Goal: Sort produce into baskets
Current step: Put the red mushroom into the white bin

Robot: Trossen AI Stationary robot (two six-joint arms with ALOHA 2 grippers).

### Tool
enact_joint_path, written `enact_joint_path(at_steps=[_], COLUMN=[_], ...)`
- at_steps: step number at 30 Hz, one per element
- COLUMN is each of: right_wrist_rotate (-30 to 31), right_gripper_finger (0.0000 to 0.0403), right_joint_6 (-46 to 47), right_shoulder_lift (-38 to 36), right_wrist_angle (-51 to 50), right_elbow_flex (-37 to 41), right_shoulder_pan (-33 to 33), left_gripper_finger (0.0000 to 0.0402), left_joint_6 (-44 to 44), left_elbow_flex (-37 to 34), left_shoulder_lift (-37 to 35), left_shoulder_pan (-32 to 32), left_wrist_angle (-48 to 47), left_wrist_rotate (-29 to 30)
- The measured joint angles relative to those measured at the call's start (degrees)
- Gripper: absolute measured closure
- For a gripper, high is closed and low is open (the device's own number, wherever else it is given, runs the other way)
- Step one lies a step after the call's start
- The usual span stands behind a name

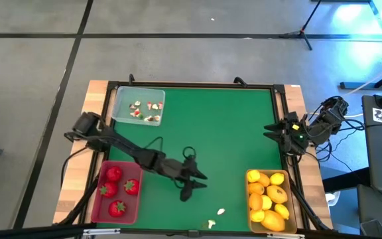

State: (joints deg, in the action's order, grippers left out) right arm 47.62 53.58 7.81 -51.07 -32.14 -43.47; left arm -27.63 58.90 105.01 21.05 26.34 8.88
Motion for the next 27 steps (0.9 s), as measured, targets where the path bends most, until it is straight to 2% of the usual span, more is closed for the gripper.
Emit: enact_joint_path(at_steps=[8,16,21,27], right_wrist_rotate=[-0.01,-0.02,-0.02,-0.02], right_gripper_finger=[0.0182,0.0182,0.0182,0.0182], right_joint_6=[0.11,0.15,0.17,1.18], right_shoulder_lift=[-0.01,-0.02,-0.01,-0.02], right_wrist_angle=[0.0,0.17,0.17,0.46], right_elbow_flex=[0.0,0.0,0.0,0.0], right_shoulder_pan=[0.0,-0.02,-0.01,0.0], left_gripper_finger=[0.0244,0.0244,0.025,0.0268], left_joint_6=[0.12,2.01,0.63,1.77], left_elbow_flex=[12.47,22.99,27.63,30.84], left_shoulder_lift=[7.36,14.73,19.35,23.26], left_shoulder_pan=[1.93,4.03,4.79,6.34], left_wrist_angle=[-8.93,-11.18,-11.18,-11.47], left_wrist_rotate=[3.17,6.95,8.95,8.04])
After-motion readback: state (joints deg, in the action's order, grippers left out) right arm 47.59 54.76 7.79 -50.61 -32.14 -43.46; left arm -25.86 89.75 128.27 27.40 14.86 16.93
